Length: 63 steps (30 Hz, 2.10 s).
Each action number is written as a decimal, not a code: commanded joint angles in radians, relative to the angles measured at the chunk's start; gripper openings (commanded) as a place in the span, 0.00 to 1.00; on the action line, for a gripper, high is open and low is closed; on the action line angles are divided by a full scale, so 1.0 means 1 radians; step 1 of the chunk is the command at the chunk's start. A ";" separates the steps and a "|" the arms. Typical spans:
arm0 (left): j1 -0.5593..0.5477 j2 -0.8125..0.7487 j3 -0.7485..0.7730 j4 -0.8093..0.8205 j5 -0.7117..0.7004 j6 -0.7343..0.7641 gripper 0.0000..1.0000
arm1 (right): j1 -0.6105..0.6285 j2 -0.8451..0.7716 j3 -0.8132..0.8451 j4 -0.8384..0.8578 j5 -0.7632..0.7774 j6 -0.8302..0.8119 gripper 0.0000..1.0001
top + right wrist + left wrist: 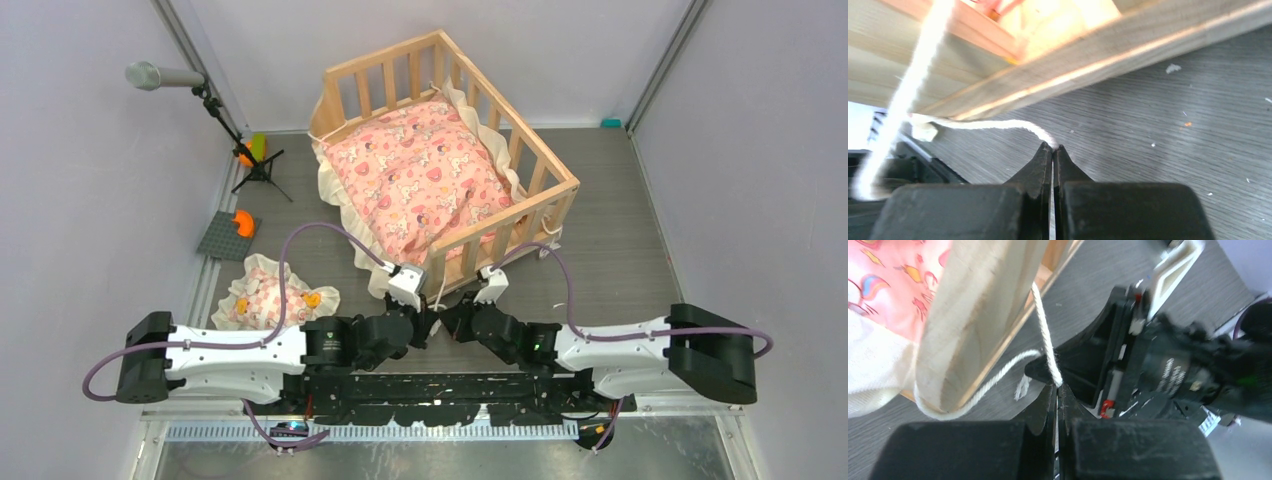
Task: Set up the pet bed
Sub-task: Cross the ropes on the bed frame.
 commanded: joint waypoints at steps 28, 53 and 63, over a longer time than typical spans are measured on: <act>-0.003 0.048 -0.037 0.012 0.056 0.049 0.41 | -0.002 -0.279 0.154 -0.427 -0.221 -0.045 0.00; -0.005 -0.554 -0.274 -0.167 -0.150 -0.068 0.54 | -0.002 -0.212 0.150 -0.373 -0.250 -0.002 0.00; -0.004 -0.498 -0.331 0.031 -0.130 -0.073 0.56 | -0.002 -0.208 0.141 -0.301 -0.283 0.005 0.00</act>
